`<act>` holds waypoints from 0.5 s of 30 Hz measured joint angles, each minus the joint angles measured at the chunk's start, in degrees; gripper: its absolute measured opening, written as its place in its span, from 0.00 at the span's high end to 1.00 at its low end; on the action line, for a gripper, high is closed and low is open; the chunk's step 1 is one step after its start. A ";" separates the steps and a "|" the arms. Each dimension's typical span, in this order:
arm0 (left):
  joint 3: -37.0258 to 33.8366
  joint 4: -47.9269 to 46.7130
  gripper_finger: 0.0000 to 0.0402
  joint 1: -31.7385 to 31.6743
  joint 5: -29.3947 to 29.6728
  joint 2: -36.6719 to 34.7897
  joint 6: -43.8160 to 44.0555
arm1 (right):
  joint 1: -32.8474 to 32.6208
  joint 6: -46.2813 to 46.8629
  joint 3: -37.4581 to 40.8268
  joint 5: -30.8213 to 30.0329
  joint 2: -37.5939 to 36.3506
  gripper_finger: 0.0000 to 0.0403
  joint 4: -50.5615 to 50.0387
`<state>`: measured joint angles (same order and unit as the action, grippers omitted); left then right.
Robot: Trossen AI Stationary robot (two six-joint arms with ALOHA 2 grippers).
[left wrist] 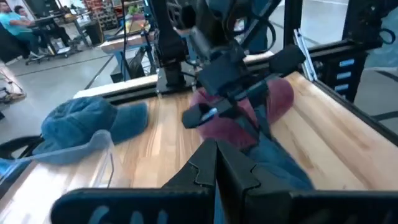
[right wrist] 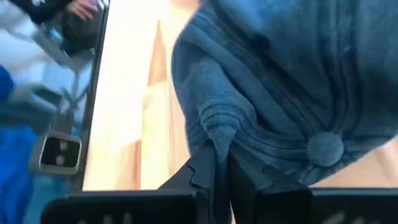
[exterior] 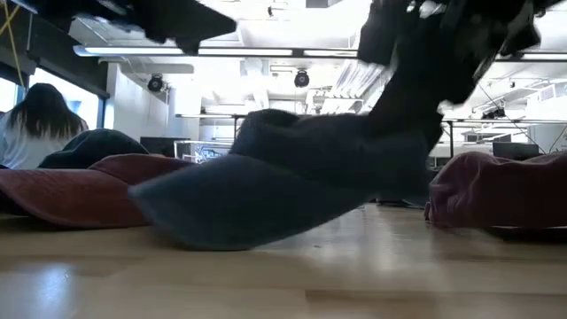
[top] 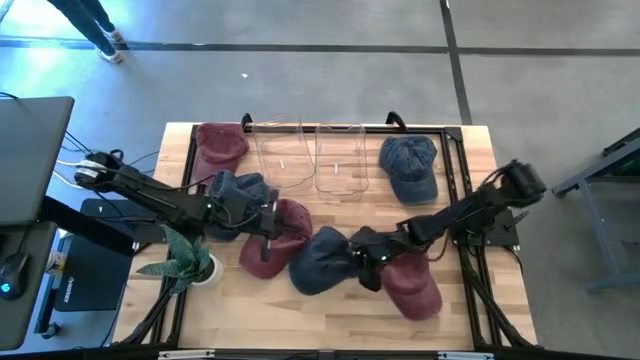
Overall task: Pick & Place hat
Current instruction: Put the bottom blue cap into the right bin
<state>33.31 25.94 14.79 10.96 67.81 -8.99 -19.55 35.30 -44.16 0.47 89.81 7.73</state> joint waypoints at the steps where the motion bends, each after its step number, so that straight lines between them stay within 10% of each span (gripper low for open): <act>1: 1.35 0.10 1.00 0.00 -0.15 1.55 0.02 | -0.01 -2.29 -1.08 -0.17 -1.98 0.95 -4.19; 15: 23.53 -10.94 0.88 -0.93 -4.23 19.18 -12.40 | -5.09 -53.60 -17.02 -2.29 -9.13 0.98 -31.20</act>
<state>56.84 15.00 13.86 6.73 86.99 -21.39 -24.65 -18.30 -61.19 -1.82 80.68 -23.47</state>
